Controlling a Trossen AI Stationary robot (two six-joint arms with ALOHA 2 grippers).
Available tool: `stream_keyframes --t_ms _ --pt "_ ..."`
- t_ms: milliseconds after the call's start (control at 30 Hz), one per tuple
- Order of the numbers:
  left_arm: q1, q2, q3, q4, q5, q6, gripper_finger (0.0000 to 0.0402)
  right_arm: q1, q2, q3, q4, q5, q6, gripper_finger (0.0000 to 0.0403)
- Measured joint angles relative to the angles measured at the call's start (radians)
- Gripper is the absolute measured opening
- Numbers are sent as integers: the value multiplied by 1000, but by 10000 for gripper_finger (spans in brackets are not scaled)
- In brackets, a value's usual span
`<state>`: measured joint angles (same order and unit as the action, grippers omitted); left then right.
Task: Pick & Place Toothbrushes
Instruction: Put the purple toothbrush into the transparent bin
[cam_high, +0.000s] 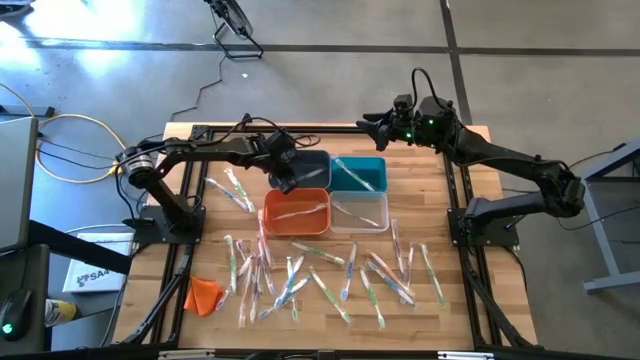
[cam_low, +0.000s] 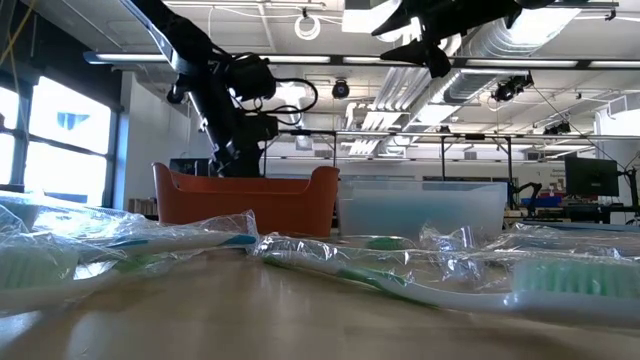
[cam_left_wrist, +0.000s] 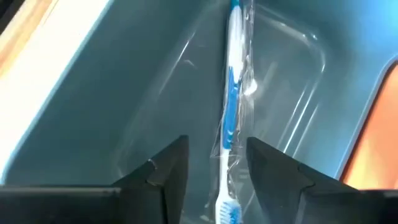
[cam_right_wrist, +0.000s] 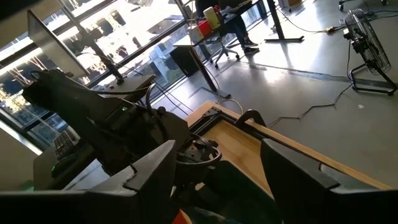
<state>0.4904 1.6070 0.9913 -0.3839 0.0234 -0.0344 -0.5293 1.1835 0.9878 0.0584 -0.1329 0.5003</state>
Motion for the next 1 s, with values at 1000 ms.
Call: stream_keyframes --t_ms 1000 --pt "0 -98 2 106 90 -22 3 -1 0 0 1 -86 0 226"
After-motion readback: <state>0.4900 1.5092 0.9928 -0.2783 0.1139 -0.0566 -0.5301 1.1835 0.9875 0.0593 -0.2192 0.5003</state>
